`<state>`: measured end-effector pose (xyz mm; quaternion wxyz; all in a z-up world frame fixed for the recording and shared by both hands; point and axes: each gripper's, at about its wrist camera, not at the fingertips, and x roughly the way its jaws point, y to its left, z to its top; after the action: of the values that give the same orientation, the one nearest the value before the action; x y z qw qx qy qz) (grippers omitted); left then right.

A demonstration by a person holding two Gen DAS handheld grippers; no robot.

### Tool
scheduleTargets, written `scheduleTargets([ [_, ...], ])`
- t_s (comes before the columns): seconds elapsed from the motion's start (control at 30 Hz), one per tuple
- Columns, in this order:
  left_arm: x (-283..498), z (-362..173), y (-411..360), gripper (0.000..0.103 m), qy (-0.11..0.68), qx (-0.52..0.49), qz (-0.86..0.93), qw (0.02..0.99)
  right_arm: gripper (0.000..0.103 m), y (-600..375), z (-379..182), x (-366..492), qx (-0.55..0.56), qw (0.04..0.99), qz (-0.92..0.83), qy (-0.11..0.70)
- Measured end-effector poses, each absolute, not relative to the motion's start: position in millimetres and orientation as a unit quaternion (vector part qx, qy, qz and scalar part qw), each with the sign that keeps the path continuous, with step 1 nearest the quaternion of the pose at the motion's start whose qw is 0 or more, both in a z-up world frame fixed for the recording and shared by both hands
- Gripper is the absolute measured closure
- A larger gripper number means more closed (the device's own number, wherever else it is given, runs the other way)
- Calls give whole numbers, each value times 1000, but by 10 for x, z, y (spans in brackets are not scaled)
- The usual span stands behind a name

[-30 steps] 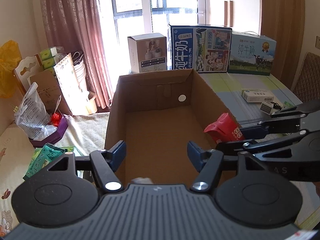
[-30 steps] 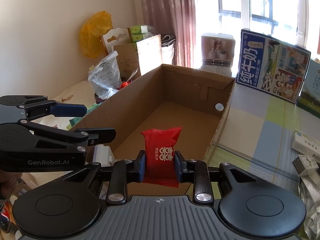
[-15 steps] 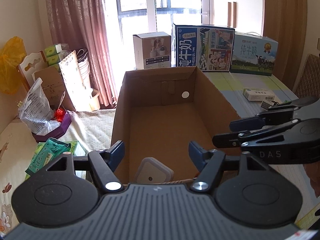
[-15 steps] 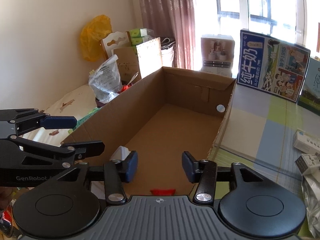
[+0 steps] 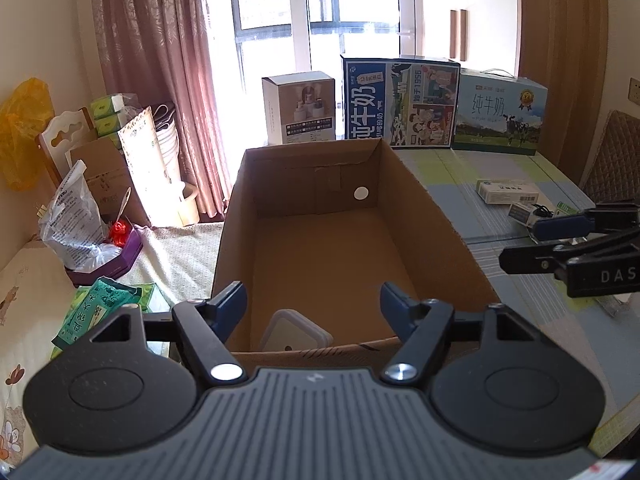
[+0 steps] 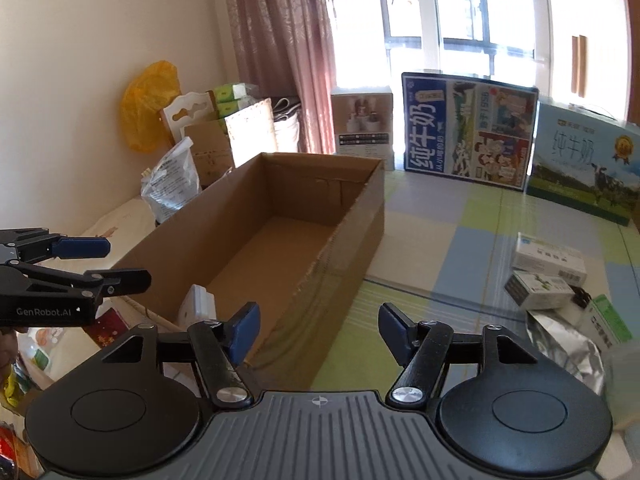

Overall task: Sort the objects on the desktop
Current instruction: 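Open both grippers to drop the adapter and candy into the cardboard box, then move both grippers back toward the objects on the table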

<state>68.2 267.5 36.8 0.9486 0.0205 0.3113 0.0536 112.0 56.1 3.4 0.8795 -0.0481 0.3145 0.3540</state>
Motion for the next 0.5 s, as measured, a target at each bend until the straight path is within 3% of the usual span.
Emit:
scheduleTargets([
  [0.2,624,475,2446,29,302,26,35,952,23,91,64,945,-36,891,322,320],
  [0.37,600,584,2196,19,291,34,10,956,10,-348,55,806,-30,901,285,324],
  [0.5,598,674,1929,13,283,46,-22,958,6,-746,9,699,-30,908,253,332],
])
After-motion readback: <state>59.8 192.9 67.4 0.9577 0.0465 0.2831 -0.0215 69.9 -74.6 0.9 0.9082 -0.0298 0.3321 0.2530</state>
